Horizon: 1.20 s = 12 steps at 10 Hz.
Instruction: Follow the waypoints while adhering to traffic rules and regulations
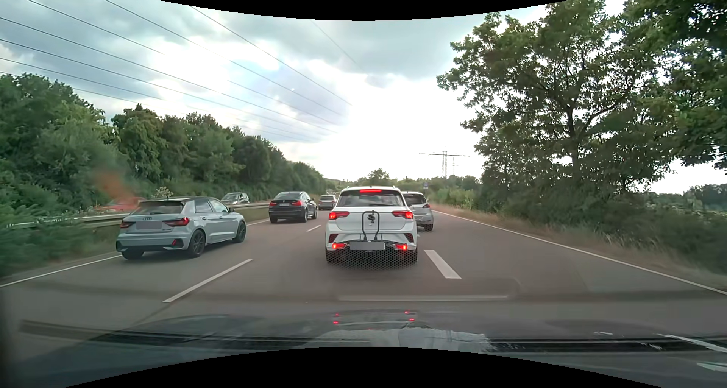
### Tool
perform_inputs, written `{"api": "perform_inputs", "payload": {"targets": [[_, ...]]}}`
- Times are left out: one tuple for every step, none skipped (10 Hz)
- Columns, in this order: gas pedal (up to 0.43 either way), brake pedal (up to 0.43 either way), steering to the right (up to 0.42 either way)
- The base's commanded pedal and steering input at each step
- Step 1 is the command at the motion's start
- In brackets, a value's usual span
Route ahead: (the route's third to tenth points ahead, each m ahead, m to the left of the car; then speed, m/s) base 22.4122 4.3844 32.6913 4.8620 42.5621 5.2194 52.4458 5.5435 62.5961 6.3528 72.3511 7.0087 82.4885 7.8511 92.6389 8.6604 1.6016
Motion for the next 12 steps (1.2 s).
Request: {"api": "perform_inputs", "payload": {"targets": [[0.000, 0.146, 0.002], [0.000, 0.140, 0.002], [0.000, 0.140, 0.002], [0.000, 0.146, 0.002], [0.000, 0.146, 0.002], [0.000, 0.152, 0.002], [0.000, 0.152, 0.002], [0.000, 0.152, 0.001], [0.000, 0.146, 0.001], [0.000, 0.146, 0.001], [0.000, 0.140, 0.001], [0.000, 0.134, 0.001]]}}
